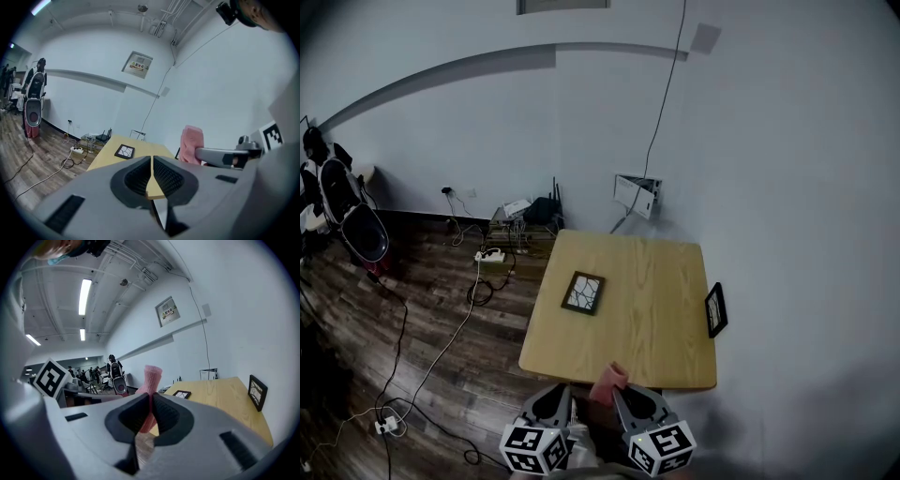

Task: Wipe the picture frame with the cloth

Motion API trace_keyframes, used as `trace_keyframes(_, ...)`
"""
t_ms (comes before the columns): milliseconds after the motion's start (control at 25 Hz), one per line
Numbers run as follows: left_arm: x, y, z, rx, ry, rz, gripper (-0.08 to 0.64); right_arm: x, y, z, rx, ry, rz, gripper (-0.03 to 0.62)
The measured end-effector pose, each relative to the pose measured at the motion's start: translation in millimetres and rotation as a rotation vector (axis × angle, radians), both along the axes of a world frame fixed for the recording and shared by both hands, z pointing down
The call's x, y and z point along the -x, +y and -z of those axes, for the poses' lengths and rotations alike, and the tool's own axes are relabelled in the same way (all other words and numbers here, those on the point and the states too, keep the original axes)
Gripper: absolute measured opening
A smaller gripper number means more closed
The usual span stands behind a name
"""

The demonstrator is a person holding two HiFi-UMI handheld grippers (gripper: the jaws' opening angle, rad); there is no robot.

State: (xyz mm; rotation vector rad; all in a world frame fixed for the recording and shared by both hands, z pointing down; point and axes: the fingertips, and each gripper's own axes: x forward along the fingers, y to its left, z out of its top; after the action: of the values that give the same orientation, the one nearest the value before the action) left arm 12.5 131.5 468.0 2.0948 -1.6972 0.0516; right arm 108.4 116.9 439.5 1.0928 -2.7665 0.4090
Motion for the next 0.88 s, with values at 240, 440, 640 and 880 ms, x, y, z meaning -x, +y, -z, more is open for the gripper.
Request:
trace_keyframes(240, 20.6, -33.9, -8.3, 0.005, 0.017, 0.005, 0.015, 14.6, -34.8, -8.4, 0.005, 0.014, -0.019, 0.017)
trace_keyframes(440, 41.0, -74.9, -13.8, 0.014, 0.025, -0.003, 0.015, 36.5, -76.9, -8.3, 0.001, 0.017, -0.023, 0.017)
trace_keyframes(640, 62.6, -117.0, -15.3, 0.041, 0.034, -0.017, 0.015, 58.9, -121.6, -4.1, 0.007, 0.020, -0.040, 0.017)
trace_keyframes(880, 83.8, -167.2, -15.9, 0.055, 0.037, -0.048, 0.015, 79.4, -172.1, -5.0, 0.015, 0.035, -0.070, 0.017)
